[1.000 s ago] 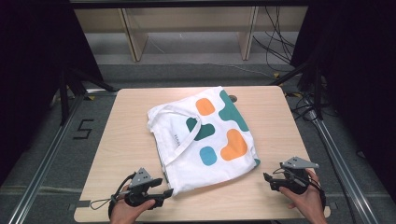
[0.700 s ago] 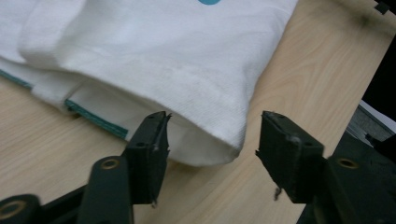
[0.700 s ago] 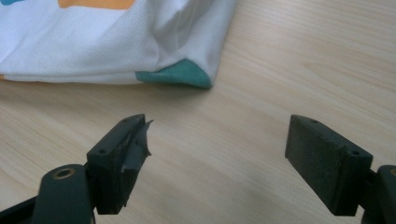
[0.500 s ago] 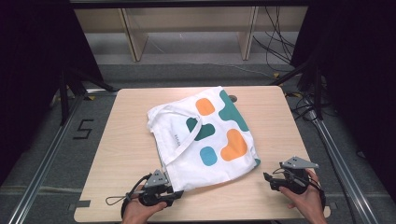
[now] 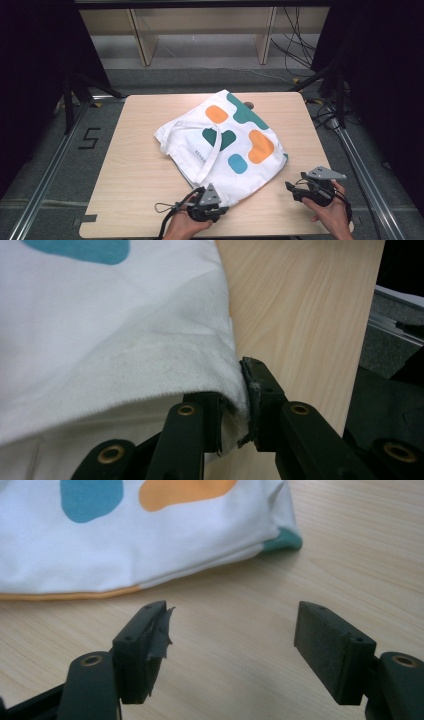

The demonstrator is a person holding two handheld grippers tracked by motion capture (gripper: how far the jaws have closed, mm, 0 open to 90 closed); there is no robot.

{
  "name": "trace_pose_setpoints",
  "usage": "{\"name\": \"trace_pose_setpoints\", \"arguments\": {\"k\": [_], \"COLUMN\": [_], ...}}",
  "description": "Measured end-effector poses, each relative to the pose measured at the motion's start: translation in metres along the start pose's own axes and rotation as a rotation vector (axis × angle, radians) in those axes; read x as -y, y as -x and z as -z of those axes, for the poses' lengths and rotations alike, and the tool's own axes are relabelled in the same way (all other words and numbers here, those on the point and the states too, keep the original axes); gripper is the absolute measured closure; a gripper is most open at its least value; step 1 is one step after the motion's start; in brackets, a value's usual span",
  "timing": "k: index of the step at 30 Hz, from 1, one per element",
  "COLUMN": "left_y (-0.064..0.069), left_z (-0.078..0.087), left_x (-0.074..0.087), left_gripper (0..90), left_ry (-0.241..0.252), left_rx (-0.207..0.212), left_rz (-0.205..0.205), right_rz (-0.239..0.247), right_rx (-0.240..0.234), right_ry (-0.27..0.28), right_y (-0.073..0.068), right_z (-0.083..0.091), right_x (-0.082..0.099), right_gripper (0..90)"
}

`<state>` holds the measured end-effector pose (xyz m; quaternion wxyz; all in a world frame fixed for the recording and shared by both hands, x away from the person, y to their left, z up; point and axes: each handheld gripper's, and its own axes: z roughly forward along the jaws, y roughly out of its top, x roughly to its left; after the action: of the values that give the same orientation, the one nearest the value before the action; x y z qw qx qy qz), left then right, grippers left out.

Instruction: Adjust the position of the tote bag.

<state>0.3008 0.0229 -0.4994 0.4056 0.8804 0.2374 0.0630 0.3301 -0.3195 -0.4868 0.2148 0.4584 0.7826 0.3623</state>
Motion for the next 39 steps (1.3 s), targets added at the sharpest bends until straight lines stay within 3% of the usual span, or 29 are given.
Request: {"name": "trace_pose_setpoints", "arguments": {"k": [3,4,6,7,11,15,18,19,20,22,23,24,26,27,28,29,30,32,33,34,35,36,37,39], "left_y": [0.004,0.011,0.016,0.020,0.027,0.030,0.028,0.027,0.025,0.017,0.013,0.006,-0.009,-0.009,-0.023,-0.030,-0.038,-0.052,-0.052,-0.063,-0.071,-0.076,-0.083,-0.090], "left_z": [-0.013,-0.028,-0.038,-0.044,-0.061,-0.070,-0.054,-0.044,-0.037,-0.013,-0.002,0.007,0.026,0.026,0.041,0.049,0.056,0.068,0.068,0.079,0.086,0.090,0.096,0.101], "left_x": [-0.009,-0.020,-0.028,-0.034,-0.047,-0.052,-0.048,-0.046,-0.044,-0.040,-0.035,-0.031,-0.017,-0.017,-0.004,0.002,0.008,0.021,0.021,0.032,0.038,0.043,0.049,0.055], "left_gripper": [77.3,77.0,76.7,76.7,76.0,73.2,60.2,53.6,49.0,39.7,35.0,33.6,33.8,33.8,33.3,32.9,32.4,30.9,30.3,29.7,28.4,26.7,25.0,23.4], "left_ry": [0.002,0.019,0.019,0.012,0.034,0.049,0.040,0.061,0.085,0.125,0.150,0.163,0.187,0.187,0.197,0.198,0.186,0.180,0.180,0.165,0.151,0.160,0.148,0.148], "left_rx": [0.012,0.007,0.007,0.002,0.005,0.013,0.057,0.052,0.063,0.049,0.019,0.010,-0.018,-0.018,-0.070,-0.102,-0.149,-0.227,-0.227,-0.276,-0.298,-0.308,-0.305,-0.320], "left_rz": [-0.020,-0.037,-0.054,-0.069,-0.080,-0.080,-0.081,-0.075,-0.053,-0.021,0.001,0.016,0.072,0.072,0.113,0.119,0.116,0.108,0.108,0.154,0.169,0.195,0.176,0.188], "right_rz": [-0.027,-0.019,-0.032,-0.015,-0.049,-0.050,-0.046,-0.022,-0.030,-0.010,-0.013,-0.040,0.001,0.011,0.022,0.004,0.038,0.049,0.060,0.064,0.059,0.109,0.118,0.154], "right_rx": [0.012,0.027,0.020,0.027,0.024,0.040,0.030,0.038,0.025,0.007,-0.008,-0.019,-0.064,-0.074,-0.087,-0.097,-0.115,-0.150,-0.159,-0.174,-0.184,-0.193,-0.199,-0.220], "right_ry": [-0.007,0.005,0.000,0.014,0.013,0.010,0.004,0.023,0.015,0.025,0.022,0.020,0.025,0.027,0.032,0.025,0.048,0.054,0.055,0.052,0.046,0.067,0.062,0.045], "right_y": [0.000,0.002,0.003,0.004,0.008,0.011,0.009,0.008,0.005,0.001,-0.001,-0.008,-0.015,-0.020,-0.025,-0.033,-0.035,-0.044,-0.049,-0.054,-0.059,-0.063,-0.068,-0.079], "right_z": [0.001,0.002,0.003,0.003,0.005,0.006,0.007,0.007,0.007,0.007,0.007,0.007,0.004,0.005,0.006,0.008,0.007,0.007,0.007,0.006,0.006,0.003,0.002,-0.003], "right_x": [0.000,0.000,0.001,0.001,0.002,0.002,0.002,0.002,0.001,0.000,-0.001,-0.002,-0.006,-0.009,-0.011,-0.012,-0.015,-0.018,-0.020,-0.022,-0.023,-0.025,-0.026,-0.028], "right_gripper": [31.3,31.4,31.2,31.1,31.1,31.1,30.8,30.4,29.9,28.7,27.1,25.2,23.7,22.1,21.2,20.9,19.9,17.8,17.2,16.7,16.0,15.8,15.7,15.8]}}
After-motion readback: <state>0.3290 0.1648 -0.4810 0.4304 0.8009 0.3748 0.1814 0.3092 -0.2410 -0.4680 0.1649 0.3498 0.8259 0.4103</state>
